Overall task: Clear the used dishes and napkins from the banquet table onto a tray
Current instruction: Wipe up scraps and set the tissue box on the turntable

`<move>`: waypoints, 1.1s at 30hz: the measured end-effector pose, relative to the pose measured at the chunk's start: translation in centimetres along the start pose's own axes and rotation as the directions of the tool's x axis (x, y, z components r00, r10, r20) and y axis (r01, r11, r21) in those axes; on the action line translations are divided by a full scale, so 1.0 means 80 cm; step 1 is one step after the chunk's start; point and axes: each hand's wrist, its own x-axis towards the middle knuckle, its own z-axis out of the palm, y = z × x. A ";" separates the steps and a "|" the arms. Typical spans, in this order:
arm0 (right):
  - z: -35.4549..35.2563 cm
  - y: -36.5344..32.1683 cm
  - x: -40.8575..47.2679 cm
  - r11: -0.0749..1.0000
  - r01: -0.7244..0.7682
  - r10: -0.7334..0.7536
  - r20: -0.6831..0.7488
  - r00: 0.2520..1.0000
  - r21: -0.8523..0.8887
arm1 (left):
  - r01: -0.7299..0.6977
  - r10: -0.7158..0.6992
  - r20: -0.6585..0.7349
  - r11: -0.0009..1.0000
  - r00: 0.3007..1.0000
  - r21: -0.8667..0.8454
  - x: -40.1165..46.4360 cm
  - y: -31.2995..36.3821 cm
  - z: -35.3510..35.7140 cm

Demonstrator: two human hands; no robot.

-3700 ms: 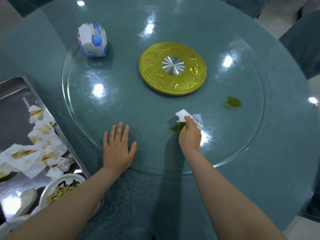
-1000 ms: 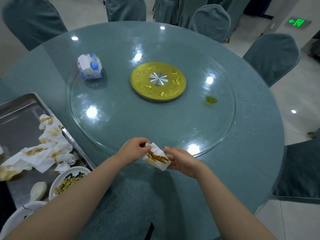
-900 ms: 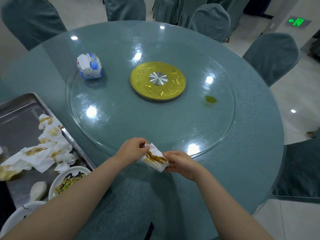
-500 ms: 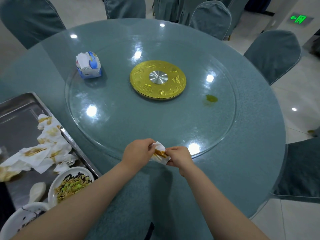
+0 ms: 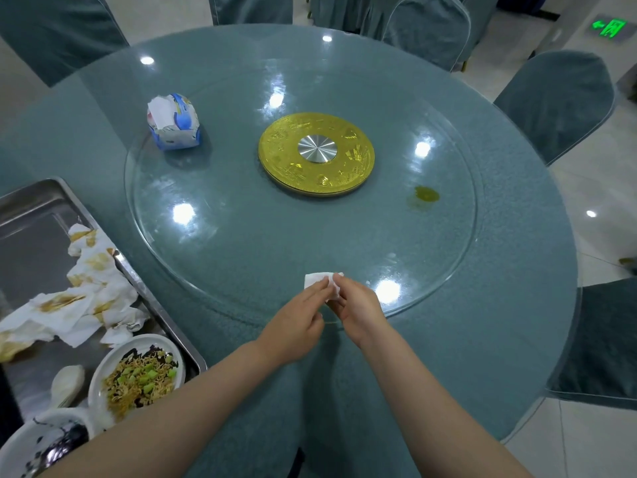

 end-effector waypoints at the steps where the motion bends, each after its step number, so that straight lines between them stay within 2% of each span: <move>1: -0.004 -0.001 0.002 1.000 0.012 -0.012 -0.004 1.000 -0.024 | 0.030 -0.031 -0.002 0.997 1.000 -0.076 0.002 -0.002 -0.004; 4: -0.014 -0.010 0.016 0.989 0.085 -0.099 -0.119 0.988 -0.119 | 0.127 -0.148 -0.098 0.972 0.984 -0.195 0.011 -0.008 -0.021; 6: -0.023 -0.024 0.031 0.943 0.209 -0.275 -0.252 0.928 -0.260 | 0.168 -0.184 -0.124 0.978 0.975 -0.127 0.019 -0.023 -0.028; 8: -0.034 -0.042 0.040 0.771 0.306 -0.520 -0.274 0.809 -0.559 | 0.200 -0.191 -0.136 0.979 0.972 0.051 0.026 -0.044 -0.031; 9: -0.040 -0.050 0.043 0.651 0.327 -0.617 -0.226 0.754 -0.685 | 0.216 -0.194 -0.142 0.962 0.971 0.164 0.028 -0.055 -0.031; 11: -0.053 -0.057 0.052 0.388 0.341 -0.713 -0.045 0.700 -0.856 | 0.269 -0.229 -0.153 0.896 0.961 0.354 0.029 -0.073 -0.027; 12: -0.058 -0.056 0.061 0.236 0.322 -0.709 0.064 0.702 -0.917 | 0.285 -0.238 -0.162 0.862 0.958 0.419 0.028 -0.081 -0.023; 14: -0.070 -0.041 0.078 -0.016 0.274 -0.601 0.228 0.766 -0.962 | 0.316 -0.250 -0.196 0.813 0.948 0.490 0.024 -0.093 -0.021; 16: -0.077 -0.023 0.083 -0.062 0.316 -0.494 0.305 0.815 -0.947 | 0.346 -0.259 -0.234 0.779 0.937 0.524 0.021 -0.104 -0.018; 18: -0.081 -0.004 0.075 -0.106 0.443 -0.491 0.434 0.755 -0.891 | 0.357 -0.259 -0.251 0.760 0.933 0.542 0.018 -0.108 -0.016; 19: -0.082 0.006 0.070 -0.171 0.508 -0.477 0.522 0.707 -0.844 | 0.360 -0.258 -0.256 0.753 0.932 0.552 0.018 -0.108 -0.015; 21: -0.081 0.023 0.061 -0.306 0.611 -0.342 0.683 0.645 -0.730 | 0.360 -0.246 -0.270 0.741 0.931 0.567 0.018 -0.109 -0.012; 25: -0.078 0.034 0.058 -0.530 0.599 -0.118 0.752 0.649 -0.600 | 0.350 -0.230 -0.273 0.735 0.934 0.580 0.019 -0.117 -0.011; 27: -0.079 0.017 0.073 -0.583 0.568 -0.069 0.732 0.678 -0.581 | 0.340 -0.219 -0.269 0.737 0.938 0.584 0.017 -0.119 -0.011; 29: -0.081 -0.019 0.109 -0.583 0.474 -0.142 0.657 0.740 -0.660 | 0.337 -0.211 -0.274 0.738 0.938 0.585 0.018 -0.120 -0.012; 31: -0.082 -0.071 0.151 -0.541 0.318 -0.271 0.519 0.811 -0.779 | 0.338 -0.208 -0.279 0.734 0.937 0.589 0.018 -0.120 -0.013; 33: -0.077 -0.106 0.182 -0.440 0.171 -0.378 0.355 0.855 -0.881 | 0.340 -0.206 -0.282 0.728 0.937 0.595 0.018 -0.119 -0.011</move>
